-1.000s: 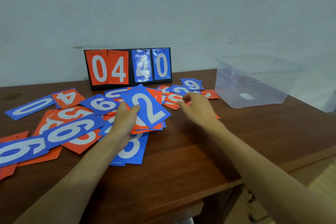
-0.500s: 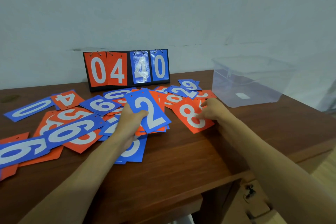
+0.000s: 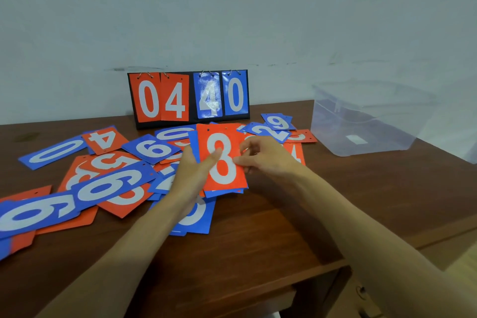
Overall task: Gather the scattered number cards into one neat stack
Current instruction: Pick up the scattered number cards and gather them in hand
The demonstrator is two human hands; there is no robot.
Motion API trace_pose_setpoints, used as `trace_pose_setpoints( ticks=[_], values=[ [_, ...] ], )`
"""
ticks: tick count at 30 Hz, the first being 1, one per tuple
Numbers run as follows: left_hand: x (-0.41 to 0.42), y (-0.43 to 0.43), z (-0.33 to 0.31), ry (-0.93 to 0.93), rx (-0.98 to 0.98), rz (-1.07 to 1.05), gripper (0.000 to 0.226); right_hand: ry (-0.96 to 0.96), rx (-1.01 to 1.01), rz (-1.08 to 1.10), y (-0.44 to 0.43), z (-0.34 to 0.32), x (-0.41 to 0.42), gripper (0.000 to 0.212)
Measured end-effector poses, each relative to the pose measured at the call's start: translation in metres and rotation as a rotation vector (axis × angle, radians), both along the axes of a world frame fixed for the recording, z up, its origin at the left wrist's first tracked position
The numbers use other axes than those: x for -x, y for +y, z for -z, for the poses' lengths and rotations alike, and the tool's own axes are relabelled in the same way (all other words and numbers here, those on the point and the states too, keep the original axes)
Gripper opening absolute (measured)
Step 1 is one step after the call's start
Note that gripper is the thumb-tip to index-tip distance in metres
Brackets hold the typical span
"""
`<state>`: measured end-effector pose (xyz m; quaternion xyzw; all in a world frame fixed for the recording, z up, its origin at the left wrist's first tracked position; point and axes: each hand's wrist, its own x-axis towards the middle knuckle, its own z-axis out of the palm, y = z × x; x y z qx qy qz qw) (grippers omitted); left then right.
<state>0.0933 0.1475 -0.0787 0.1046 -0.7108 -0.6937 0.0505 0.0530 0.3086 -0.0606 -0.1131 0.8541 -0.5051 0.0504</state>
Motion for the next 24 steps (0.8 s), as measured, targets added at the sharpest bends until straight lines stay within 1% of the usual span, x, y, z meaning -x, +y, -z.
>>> trace_pose_setpoints(
  ticks=[1, 3, 5, 6, 9, 11, 13, 15, 18, 20, 22, 23, 24],
  values=[
    [0.0, 0.001, 0.001, -0.002, 0.042, -0.004, 0.056, 0.036, -0.043, 0.001, -0.003, 0.002, 0.003, 0.021],
    [0.002, 0.0, 0.004, -0.016, 0.078, -0.023, 0.062, 0.136, -0.127, 0.088, -0.001, 0.004, 0.014, 0.022],
    [0.005, -0.002, 0.006, -0.039, 0.063, -0.044, 0.063, 0.234, -0.232, 0.215, 0.01, 0.008, 0.032, 0.016],
    [0.007, -0.003, 0.007, -0.045, 0.052, -0.054, 0.062, 0.263, -0.308, 0.255, 0.017, 0.01, 0.043, 0.019],
    [0.012, -0.005, 0.007, -0.076, 0.038, -0.073, 0.06, 0.237, -0.522, 0.288, 0.036, 0.016, 0.069, 0.042],
    [0.014, -0.006, 0.007, -0.099, 0.03, -0.088, 0.056, 0.214, -0.622, 0.272, 0.042, 0.021, 0.079, 0.05],
    [0.016, -0.009, 0.007, -0.114, 0.003, -0.097, 0.05, 0.211, -0.729, 0.232, 0.044, 0.026, 0.085, 0.044],
    [0.018, -0.01, 0.007, -0.123, -0.005, -0.108, 0.046, 0.254, -0.807, 0.201, 0.043, 0.031, 0.085, 0.035],
    [0.022, -0.014, 0.008, -0.107, -0.018, -0.144, 0.048, 0.375, -0.805, 0.157, 0.04, 0.031, 0.08, 0.03],
    [0.023, -0.016, 0.01, -0.084, -0.032, -0.169, 0.054, 0.387, -0.736, 0.102, 0.038, 0.028, 0.076, 0.029],
    [0.024, -0.018, 0.011, -0.068, -0.044, -0.185, 0.058, 0.422, -0.668, 0.11, 0.038, 0.026, 0.075, 0.028],
    [0.024, -0.018, 0.011, -0.065, -0.05, -0.185, 0.059, 0.43, -0.655, 0.134, 0.038, 0.025, 0.077, 0.033],
    [0.024, -0.018, 0.011, -0.065, -0.054, -0.181, 0.059, 0.402, -0.682, 0.155, 0.039, 0.025, 0.082, 0.043]
  ],
)
